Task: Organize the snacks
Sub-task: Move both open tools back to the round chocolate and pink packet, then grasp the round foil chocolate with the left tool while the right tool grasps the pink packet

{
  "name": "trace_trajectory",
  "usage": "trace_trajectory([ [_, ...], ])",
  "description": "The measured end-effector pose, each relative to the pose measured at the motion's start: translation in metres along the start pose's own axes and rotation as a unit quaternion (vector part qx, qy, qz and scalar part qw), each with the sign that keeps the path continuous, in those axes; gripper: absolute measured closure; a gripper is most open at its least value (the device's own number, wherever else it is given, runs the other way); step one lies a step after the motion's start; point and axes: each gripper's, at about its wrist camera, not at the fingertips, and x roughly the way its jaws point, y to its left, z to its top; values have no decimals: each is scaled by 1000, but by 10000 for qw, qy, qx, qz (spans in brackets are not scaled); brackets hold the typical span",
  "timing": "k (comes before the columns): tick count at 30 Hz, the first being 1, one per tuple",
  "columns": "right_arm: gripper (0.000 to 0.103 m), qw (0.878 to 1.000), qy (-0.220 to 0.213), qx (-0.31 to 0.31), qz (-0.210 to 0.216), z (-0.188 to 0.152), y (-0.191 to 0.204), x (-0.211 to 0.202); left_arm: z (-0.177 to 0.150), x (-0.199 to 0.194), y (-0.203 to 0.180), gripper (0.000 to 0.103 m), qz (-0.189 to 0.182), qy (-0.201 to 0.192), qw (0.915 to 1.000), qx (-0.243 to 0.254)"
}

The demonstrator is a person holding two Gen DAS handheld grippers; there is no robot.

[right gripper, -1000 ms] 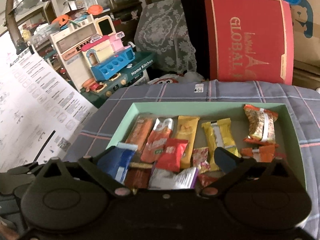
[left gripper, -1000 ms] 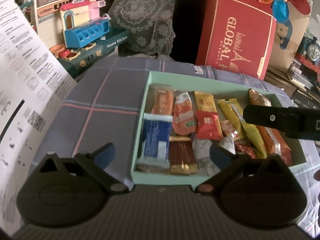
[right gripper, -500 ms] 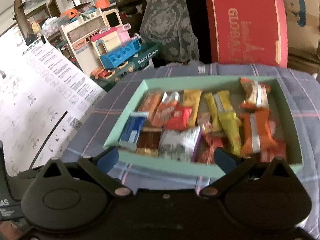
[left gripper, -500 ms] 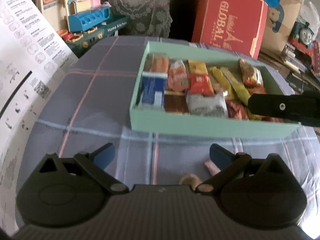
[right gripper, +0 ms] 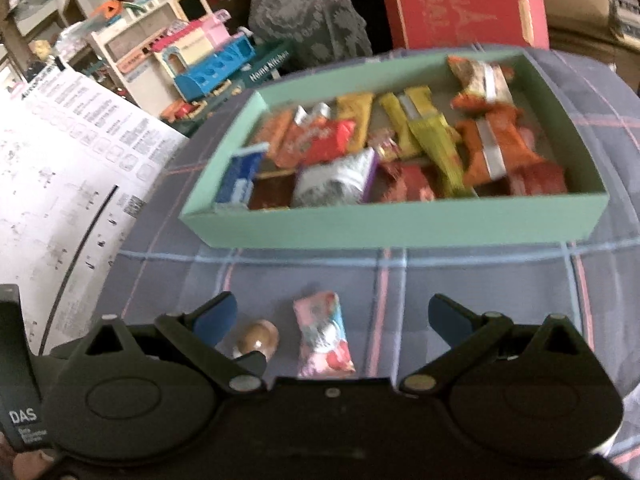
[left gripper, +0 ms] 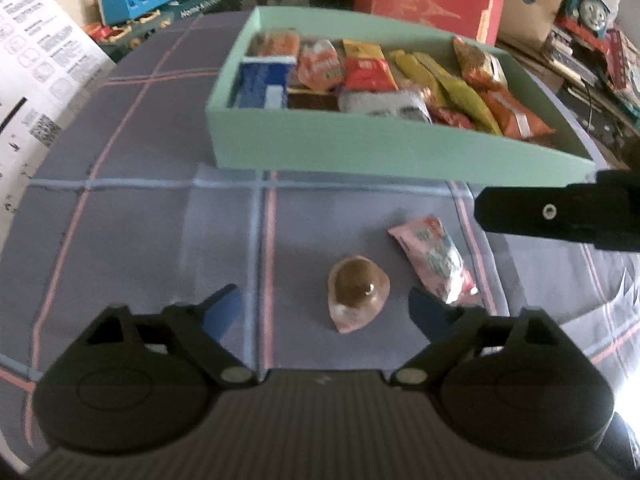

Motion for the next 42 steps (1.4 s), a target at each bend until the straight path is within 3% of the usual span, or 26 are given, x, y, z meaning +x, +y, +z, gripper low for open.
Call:
trace_trajectory([
  [5, 0, 9999, 112, 47, -69, -6, -4, 8, -3, 6, -8, 41, -6, -46, 9997, 245],
  [7, 0, 9999, 140, 50, -89, -7, -5, 11, -3, 5, -10, 64, 40, -129, 9993, 346],
  [9, 0, 9998, 177, 52, -102, -7, -5, 15, -3, 4, -7, 76, 16, -187, 9992, 340],
  [18, 0, 9989, 325, -306, -160, -14, 12, 28, -1, 2, 34, 76, -34, -289, 9993, -248],
  [30, 15, 9917, 374, -1179, -350, -24, 44, 44, -3, 1, 45, 76, -169, -315, 9986, -384],
  [34, 32, 9885, 413, -1390, -429, -23, 47, 55, -2, 1, 46, 75, -194, -294, 9986, -396],
  [36, 47, 9836, 343, -1694, -521, -25, 55, 57, -2, 1, 45, 75, -173, -292, 9987, -373],
  [37, 64, 9811, 319, -1829, -549, -26, 57, 58, -2, 2, 44, 75, -151, -294, 9989, -346],
  [38, 69, 9794, 301, -1914, -574, -26, 59, 58, -1, 2, 43, 75, -128, -293, 9990, -319],
  [42, 70, 9849, 322, -1642, -450, -23, 52, 55, 1, 3, 40, 76, -48, -272, 9990, -338],
])
